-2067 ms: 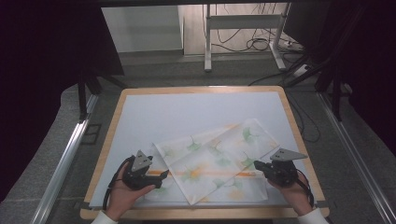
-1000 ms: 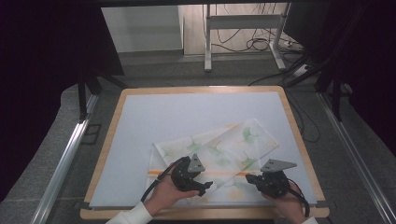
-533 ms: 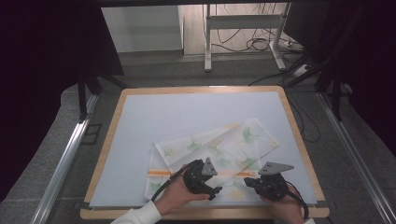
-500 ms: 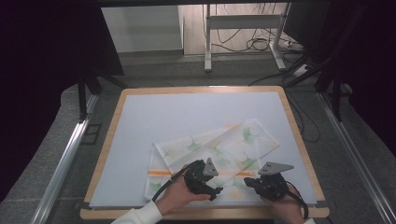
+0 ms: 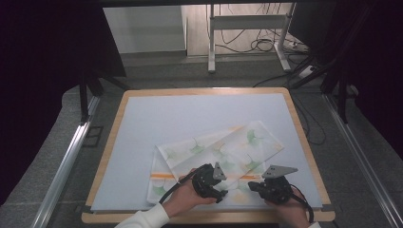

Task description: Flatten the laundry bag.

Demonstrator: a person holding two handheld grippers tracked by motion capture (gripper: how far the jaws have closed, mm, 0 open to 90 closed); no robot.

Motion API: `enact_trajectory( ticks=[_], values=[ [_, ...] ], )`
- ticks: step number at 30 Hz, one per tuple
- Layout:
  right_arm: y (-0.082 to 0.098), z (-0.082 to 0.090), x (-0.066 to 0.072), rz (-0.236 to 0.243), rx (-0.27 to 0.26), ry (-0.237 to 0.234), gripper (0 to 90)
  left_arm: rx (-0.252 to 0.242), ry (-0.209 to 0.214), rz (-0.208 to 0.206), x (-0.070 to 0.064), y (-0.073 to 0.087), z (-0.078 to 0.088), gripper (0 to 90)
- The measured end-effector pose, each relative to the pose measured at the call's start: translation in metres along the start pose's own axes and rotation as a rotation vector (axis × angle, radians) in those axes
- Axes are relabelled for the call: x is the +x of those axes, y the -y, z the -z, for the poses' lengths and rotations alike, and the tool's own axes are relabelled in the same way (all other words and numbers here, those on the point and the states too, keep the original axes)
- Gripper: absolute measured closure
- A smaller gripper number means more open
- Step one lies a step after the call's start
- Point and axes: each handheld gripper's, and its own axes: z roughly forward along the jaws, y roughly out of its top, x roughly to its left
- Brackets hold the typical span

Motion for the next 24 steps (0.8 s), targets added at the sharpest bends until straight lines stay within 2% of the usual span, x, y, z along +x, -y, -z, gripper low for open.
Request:
enact_trajectory(
  ticks=[3,7,12,14,20,24],
  values=[
    [0.0,-0.002,0.001,0.004,0.01,-0.004,88.2,-0.004,-0.003,0.008,0.003,0.001,0.001,46.5],
    [0.0,-0.005,0.002,0.012,0.022,-0.008,88.0,-0.009,-0.017,0.043,0.008,0.002,0.003,60.7],
    [0.0,-0.006,0.003,0.015,0.028,-0.01,88.0,-0.015,-0.033,0.051,0.013,0.002,0.004,75.4],
    [0.0,-0.006,0.003,0.016,0.03,-0.009,88.0,-0.025,-0.009,0.066,0.015,0.003,0.004,80.9],
    [-0.001,-0.01,0.006,0.026,0.036,-0.016,88.1,-0.06,0.016,0.081,0.017,0.003,0.007,86.5],
    [-0.001,-0.013,0.007,0.034,0.05,-0.018,88.1,-0.104,0.025,0.114,0.019,0.003,0.012,88.0]
  ],
)
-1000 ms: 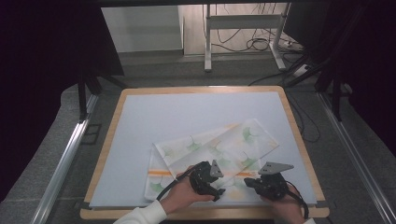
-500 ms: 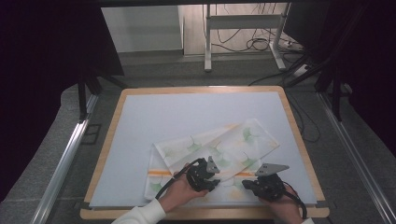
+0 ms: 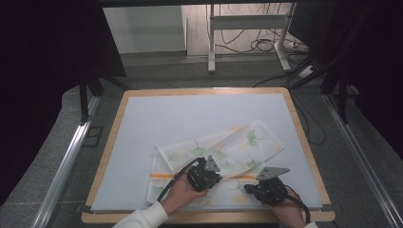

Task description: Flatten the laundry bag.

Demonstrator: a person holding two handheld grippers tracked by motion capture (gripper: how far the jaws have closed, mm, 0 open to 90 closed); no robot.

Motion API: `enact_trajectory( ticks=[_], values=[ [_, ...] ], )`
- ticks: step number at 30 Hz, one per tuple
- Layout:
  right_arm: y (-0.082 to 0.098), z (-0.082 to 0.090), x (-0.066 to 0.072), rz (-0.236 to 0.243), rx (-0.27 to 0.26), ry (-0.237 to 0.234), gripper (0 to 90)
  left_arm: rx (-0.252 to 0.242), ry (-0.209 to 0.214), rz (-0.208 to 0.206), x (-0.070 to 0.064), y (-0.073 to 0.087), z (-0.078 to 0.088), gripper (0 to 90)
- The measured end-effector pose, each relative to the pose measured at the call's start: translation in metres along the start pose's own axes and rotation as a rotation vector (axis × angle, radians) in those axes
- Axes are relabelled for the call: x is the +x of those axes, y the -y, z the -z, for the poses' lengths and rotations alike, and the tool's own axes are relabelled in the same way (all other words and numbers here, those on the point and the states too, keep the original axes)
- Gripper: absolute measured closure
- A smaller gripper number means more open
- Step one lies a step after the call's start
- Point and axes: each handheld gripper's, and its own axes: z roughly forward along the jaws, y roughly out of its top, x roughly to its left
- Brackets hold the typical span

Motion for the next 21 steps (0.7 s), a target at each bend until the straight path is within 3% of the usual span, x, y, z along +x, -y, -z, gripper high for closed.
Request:
enact_trajectory(
  ticks=[11,21],
  values=[
    [0.001,0.0,-0.003,0.001,0.002,0.006,88.2,-0.059,-0.009,0.006,0.007,0.0,0.015,89.2],
    [0.001,0.0,-0.005,0.002,0.003,-0.008,88.2,-0.105,-0.016,0.051,0.021,-0.002,0.026,89.3]
  ],
)
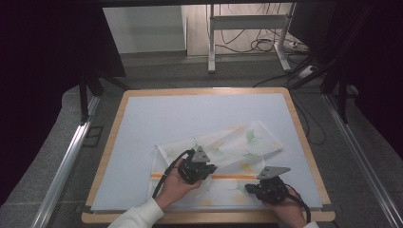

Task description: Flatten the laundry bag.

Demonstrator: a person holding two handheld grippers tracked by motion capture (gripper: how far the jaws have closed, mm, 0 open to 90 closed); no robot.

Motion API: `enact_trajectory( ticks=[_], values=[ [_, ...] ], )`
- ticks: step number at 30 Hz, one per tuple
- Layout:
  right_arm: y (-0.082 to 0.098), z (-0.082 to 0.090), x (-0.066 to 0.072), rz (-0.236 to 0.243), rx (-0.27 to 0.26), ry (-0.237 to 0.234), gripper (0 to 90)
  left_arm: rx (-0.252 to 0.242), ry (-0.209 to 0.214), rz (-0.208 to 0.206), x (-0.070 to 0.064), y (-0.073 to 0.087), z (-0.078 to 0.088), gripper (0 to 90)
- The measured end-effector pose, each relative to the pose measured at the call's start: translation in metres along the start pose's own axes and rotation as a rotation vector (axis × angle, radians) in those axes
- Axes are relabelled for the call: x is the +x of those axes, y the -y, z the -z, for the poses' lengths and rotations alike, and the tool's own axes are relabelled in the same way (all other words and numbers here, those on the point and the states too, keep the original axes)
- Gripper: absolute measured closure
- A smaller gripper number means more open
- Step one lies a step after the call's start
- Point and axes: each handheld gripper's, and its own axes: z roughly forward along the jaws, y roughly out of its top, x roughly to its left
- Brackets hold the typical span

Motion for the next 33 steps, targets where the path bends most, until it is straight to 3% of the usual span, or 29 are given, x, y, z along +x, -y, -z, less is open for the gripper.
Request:
enact_trajectory(
  ticks=[7,18,33],
  values=[
    [0.0,0.0,-0.001,0.0,0.003,-0.004,88.1,-0.009,-0.003,0.005,0.008,-0.005,0.002,89.4],
    [0.0,0.0,-0.002,-0.002,-0.002,-0.01,88.2,-0.04,-0.007,0.05,0.025,-0.016,0.0,89.6],
    [0.0,0.0,-0.003,0.004,-0.002,-0.018,88.2,-0.061,-0.064,0.07,0.051,-0.021,0.007,89.6]
  ],
)
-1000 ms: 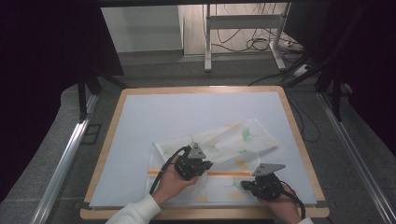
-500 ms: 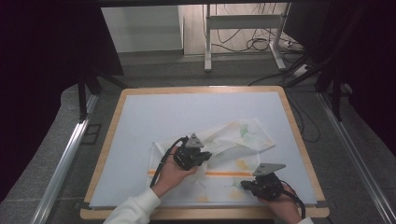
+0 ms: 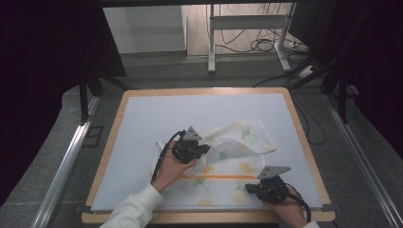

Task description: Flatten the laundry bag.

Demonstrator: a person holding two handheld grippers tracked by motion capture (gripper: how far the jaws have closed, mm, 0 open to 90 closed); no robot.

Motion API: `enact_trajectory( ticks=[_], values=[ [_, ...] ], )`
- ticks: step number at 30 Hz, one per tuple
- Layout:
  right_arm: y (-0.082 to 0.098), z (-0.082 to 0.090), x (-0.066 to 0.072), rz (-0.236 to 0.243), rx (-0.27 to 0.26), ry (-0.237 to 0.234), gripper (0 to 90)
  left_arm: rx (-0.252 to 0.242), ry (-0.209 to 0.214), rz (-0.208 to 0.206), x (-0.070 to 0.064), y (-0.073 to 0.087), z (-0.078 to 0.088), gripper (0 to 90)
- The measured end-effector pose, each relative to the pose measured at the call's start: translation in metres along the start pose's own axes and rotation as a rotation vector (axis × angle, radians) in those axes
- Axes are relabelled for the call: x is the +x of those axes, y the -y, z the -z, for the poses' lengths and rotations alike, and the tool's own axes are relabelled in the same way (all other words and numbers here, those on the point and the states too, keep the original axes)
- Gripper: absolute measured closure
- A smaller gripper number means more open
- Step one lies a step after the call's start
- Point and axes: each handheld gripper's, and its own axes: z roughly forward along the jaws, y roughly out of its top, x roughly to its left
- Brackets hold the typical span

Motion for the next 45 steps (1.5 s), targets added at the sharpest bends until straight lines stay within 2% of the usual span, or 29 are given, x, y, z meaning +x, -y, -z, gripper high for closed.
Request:
enact_trajectory(
  ticks=[7,19,28,34,36,37,39,41,45],
  values=[
    [0.0,0.0,-0.001,-0.002,-0.001,-0.005,88.1,-0.02,-0.023,0.007,0.011,-0.003,0.003,89.7],
    [0.0,0.0,-0.001,-0.001,0.001,-0.003,88.2,-0.048,-0.054,0.043,0.04,-0.013,0.007,89.7],
    [0.0,0.0,-0.002,-0.008,-0.001,-0.01,88.2,-0.036,-0.077,0.037,0.05,-0.026,0.004,89.7],
    [0.0,0.0,-0.003,-0.006,-0.003,-0.02,88.2,-0.016,-0.108,0.03,0.063,-0.036,-0.001,89.7],
    [0.0,0.0,-0.004,-0.007,-0.003,-0.022,88.2,-0.016,-0.114,0.034,0.066,-0.038,-0.002,89.7],
    [0.0,0.0,-0.004,-0.007,-0.003,-0.024,88.3,-0.009,-0.12,0.043,0.072,-0.04,-0.003,89.8],
    [0.0,0.0,-0.004,-0.005,-0.003,-0.024,88.3,-0.009,-0.125,0.049,0.076,-0.042,-0.003,89.8],
    [0.0,0.0,-0.004,-0.006,-0.003,-0.024,88.3,-0.007,-0.134,0.066,0.086,-0.045,-0.004,89.8],
    [0.0,0.0,-0.004,-0.008,-0.003,-0.024,88.4,-0.007,-0.14,0.066,0.092,-0.047,-0.005,89.8]
  ],
)
